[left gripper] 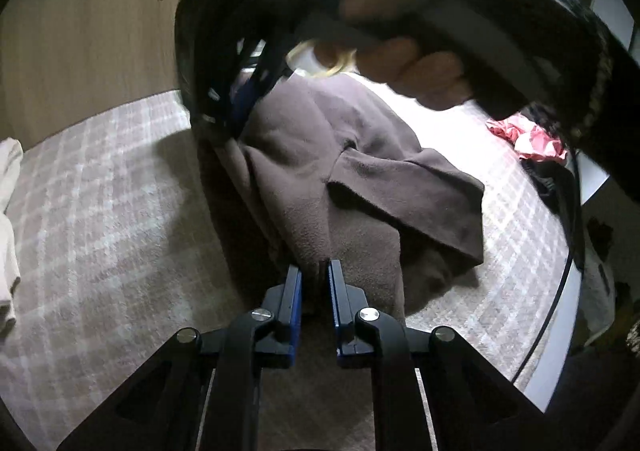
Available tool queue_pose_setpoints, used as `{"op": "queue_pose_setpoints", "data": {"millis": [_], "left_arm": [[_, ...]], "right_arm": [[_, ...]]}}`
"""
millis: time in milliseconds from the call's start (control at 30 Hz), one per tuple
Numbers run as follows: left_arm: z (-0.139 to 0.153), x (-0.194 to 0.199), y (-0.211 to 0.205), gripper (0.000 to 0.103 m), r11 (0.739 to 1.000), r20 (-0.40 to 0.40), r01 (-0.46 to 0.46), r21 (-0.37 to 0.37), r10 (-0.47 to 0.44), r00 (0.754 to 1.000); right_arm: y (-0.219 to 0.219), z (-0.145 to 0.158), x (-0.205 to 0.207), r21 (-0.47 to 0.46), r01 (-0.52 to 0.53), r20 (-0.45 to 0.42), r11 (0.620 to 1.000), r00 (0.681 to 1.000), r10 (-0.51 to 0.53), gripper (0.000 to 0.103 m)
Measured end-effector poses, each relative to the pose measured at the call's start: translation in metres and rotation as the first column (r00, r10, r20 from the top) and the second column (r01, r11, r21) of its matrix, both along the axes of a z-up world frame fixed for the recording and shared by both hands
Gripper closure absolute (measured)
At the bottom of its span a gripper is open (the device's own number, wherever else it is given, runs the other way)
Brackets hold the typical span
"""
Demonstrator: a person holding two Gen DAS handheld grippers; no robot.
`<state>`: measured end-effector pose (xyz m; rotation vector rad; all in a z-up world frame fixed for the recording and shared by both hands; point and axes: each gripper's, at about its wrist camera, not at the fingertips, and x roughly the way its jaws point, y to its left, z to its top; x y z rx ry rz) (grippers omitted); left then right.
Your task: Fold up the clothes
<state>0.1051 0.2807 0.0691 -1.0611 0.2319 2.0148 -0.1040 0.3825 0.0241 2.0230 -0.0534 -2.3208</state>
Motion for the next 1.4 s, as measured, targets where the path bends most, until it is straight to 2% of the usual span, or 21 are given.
{"op": "queue_pose_setpoints", "data": {"millis": [33,100,200,267,333,400,433,467,567,633,800,867,933,1100,1133,1167,1200,1233,1267,1333,1400], "left_arm": [[0.000,0.000,0.000,0.092,1.000,-0.003,0.000,0.000,0.000,1.000],[-0.001,0.001,0.000,0.093,1.000,-0.002,-0.002,0.003,0.002,1.000],[-0.006,0.003,0.003,0.093,1.000,0.003,-0.001,-0.016,0.001,1.000],[-0.005,0.001,0.001,0.093,1.000,0.019,-0.002,-0.024,0.003,1.000],[-0.002,-0.002,-0.004,0.091,1.000,0.036,-0.007,-0.029,0.008,0.999],[0.007,-0.004,-0.012,0.092,0.999,0.028,-0.027,-0.038,0.028,0.999],[0.013,-0.006,-0.017,0.092,0.999,0.023,-0.034,-0.037,0.035,0.999],[0.020,-0.009,-0.022,0.092,0.999,0.019,-0.039,-0.033,0.039,0.999],[0.038,-0.019,-0.032,0.092,0.999,0.021,-0.033,0.010,0.033,0.999],[0.043,-0.026,-0.026,0.092,1.000,0.029,-0.015,0.024,0.014,0.999],[0.030,-0.031,0.015,0.090,0.994,0.068,0.099,0.044,-0.102,0.992],[0.011,-0.032,0.032,0.083,0.991,0.122,0.134,0.009,-0.134,0.984],[-0.008,-0.031,0.039,0.086,0.988,0.168,0.147,-0.038,-0.139,0.976],[0.002,-0.033,0.012,0.085,0.996,0.204,0.085,-0.016,-0.080,0.976],[0.007,-0.036,0.005,0.085,0.998,0.202,0.055,-0.012,-0.051,0.978],[0.011,-0.040,0.000,0.081,1.000,0.201,0.020,-0.007,-0.018,0.979],[0.015,-0.044,-0.005,0.073,1.000,0.201,-0.014,-0.003,0.014,0.979],[0.019,-0.048,-0.010,0.069,0.999,0.199,-0.050,0.000,0.049,0.979],[0.021,-0.053,-0.012,0.060,0.996,0.192,-0.090,-0.002,0.089,0.977],[0.020,-0.061,-0.011,0.050,0.988,0.203,-0.155,-0.008,0.154,0.967],[0.016,-0.069,-0.006,0.042,0.977,0.225,-0.213,-0.017,0.211,0.951]], "right_arm": [[0.001,-0.004,-0.003,0.006,0.004,0.014,1.000,1.000,-0.004,0.098],[0.018,0.007,-0.002,-0.121,0.070,-0.017,0.990,0.997,-0.072,0.099],[0.052,0.011,0.000,-0.340,0.204,-0.006,0.918,0.976,-0.219,0.099],[0.060,0.003,0.002,-0.387,0.211,-0.005,0.898,0.973,-0.231,0.098],[0.070,0.006,0.013,-0.482,0.205,-0.022,0.852,0.969,-0.246,0.094],[0.096,0.025,0.030,-0.609,0.199,-0.040,0.768,0.959,-0.280,0.091],[0.110,0.036,0.040,-0.632,0.189,-0.073,0.751,0.951,-0.301,0.086],[0.127,0.052,0.055,-0.628,0.173,-0.137,0.758,0.935,-0.327,0.085],[0.162,0.089,0.109,-0.476,0.171,-0.305,0.863,0.888,-0.344,0.085],[0.171,0.090,0.146,-0.370,0.192,-0.342,0.909,0.881,-0.326,0.085],[0.152,0.048,0.202,-0.283,0.188,-0.300,0.940,0.914,-0.273,0.085],[0.140,0.013,0.218,-0.260,0.204,-0.216,0.944,0.940,-0.263,0.085],[0.133,-0.014,0.233,-0.209,0.221,-0.146,0.952,0.956,-0.254,0.085],[0.143,0.015,0.253,-0.208,0.208,-0.197,0.956,0.948,-0.250,0.085],[0.150,0.023,0.253,-0.203,0.227,-0.230,0.952,0.934,-0.272,0.082],[0.157,0.030,0.253,-0.200,0.248,-0.264,0.948,0.918,-0.296,0.070],[0.165,0.035,0.254,-0.208,0.278,-0.301,0.938,0.894,-0.332,0.061],[0.173,0.040,0.254,-0.218,0.308,-0.337,0.926,0.867,-0.367,0.045],[0.180,0.041,0.253,-0.238,0.339,-0.364,0.910,0.838,-0.407,0.039],[0.193,0.041,0.247,-0.286,0.382,-0.399,0.879,0.787,-0.471,0.038],[0.201,0.035,0.234,-0.318,0.392,-0.398,0.863,0.771,-0.497,0.038]]}}
